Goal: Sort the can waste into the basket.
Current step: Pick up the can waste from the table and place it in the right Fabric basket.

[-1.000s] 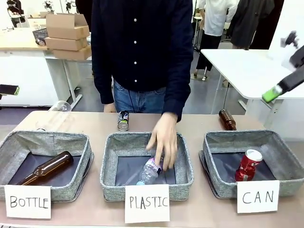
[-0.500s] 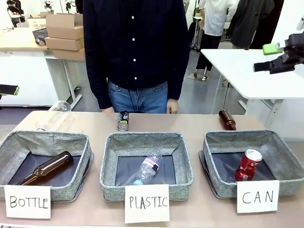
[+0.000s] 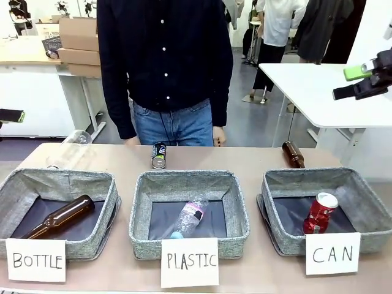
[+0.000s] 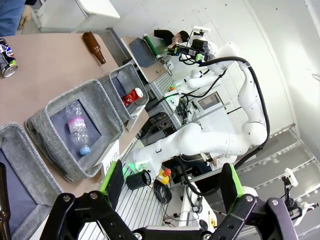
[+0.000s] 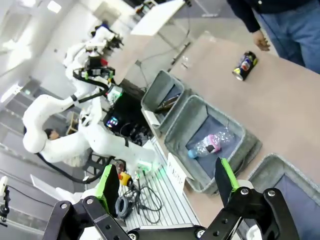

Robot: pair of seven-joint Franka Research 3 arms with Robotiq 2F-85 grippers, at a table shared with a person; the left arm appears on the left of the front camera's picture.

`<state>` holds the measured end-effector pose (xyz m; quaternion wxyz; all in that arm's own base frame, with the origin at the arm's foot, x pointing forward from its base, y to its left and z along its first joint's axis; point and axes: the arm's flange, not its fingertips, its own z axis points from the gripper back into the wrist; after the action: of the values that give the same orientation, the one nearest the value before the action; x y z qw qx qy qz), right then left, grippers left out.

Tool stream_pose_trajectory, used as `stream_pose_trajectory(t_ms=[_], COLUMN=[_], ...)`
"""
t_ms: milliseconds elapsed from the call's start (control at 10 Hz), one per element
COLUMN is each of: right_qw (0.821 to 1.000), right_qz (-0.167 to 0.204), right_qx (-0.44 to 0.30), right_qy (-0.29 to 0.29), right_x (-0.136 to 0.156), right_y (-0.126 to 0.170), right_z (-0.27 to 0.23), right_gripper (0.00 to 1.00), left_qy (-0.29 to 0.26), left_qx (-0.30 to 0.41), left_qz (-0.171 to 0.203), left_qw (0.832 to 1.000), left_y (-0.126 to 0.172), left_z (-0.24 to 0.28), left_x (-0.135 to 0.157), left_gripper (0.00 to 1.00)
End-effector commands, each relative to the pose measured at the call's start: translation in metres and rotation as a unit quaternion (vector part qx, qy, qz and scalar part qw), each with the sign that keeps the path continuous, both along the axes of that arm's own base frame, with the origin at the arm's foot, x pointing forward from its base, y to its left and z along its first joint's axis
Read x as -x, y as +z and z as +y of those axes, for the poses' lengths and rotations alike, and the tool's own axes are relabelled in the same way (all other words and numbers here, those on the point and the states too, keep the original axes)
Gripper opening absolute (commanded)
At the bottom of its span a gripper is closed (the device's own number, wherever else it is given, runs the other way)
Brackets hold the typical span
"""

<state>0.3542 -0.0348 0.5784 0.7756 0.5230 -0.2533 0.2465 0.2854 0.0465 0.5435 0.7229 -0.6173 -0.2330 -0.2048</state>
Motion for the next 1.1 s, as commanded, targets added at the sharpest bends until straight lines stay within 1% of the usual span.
stream_pose_trajectory(t_ms=[0,300,400,500,600,700,800,900,1000], right_qw=[1.000,1.000,1.000,1.000,1.000,1.000,1.000,1.000,1.000], right_qz=[0.006,0.006,0.006,0.006,0.006,0.006,0.006,0.006,0.006], right_qx=[0.003,0.003,0.003,0.003,0.003,0.003,0.003,0.003,0.003], right_qy=[0.002,0.002,0.002,0.002,0.002,0.002,0.002,0.002,0.002], right_x=[-0.002,-0.002,-0.002,-0.002,-0.002,-0.002,-0.002,-0.002,-0.002], right_y=[0.004,0.004,0.004,0.004,0.004,0.004,0.004,0.004,0.004], right_z=[-0.001,-0.001,-0.001,-0.001,-0.001,-0.001,-0.001,-0.001,-0.001], right_gripper=[1.00,1.00,1.00,1.00,1.00,1.00,1.00,1.00,1.00], left_qy=[-0.003,-0.003,0.000,0.022,0.016,0.037,0.034,0.061,0.118], left_qx=[0.012,0.012,0.000,-0.107,-0.197,-0.264,-0.319,-0.373,-0.427], left_qz=[-0.011,-0.011,0.000,0.033,0.087,0.119,0.150,0.169,0.172], left_qw=[1.000,1.000,1.000,0.993,0.976,0.957,0.935,0.910,0.880], left_y=[0.003,0.003,0.000,0.028,0.045,0.051,0.051,0.045,0.030], left_z=[-0.002,-0.002,0.000,-0.024,-0.056,-0.081,-0.110,-0.140,-0.174], left_x=[-0.001,-0.001,0.000,-0.030,-0.084,-0.125,-0.167,-0.204,-0.242], left_gripper=[1.00,1.00,1.00,1.00,1.00,1.00,1.00,1.00,1.00])
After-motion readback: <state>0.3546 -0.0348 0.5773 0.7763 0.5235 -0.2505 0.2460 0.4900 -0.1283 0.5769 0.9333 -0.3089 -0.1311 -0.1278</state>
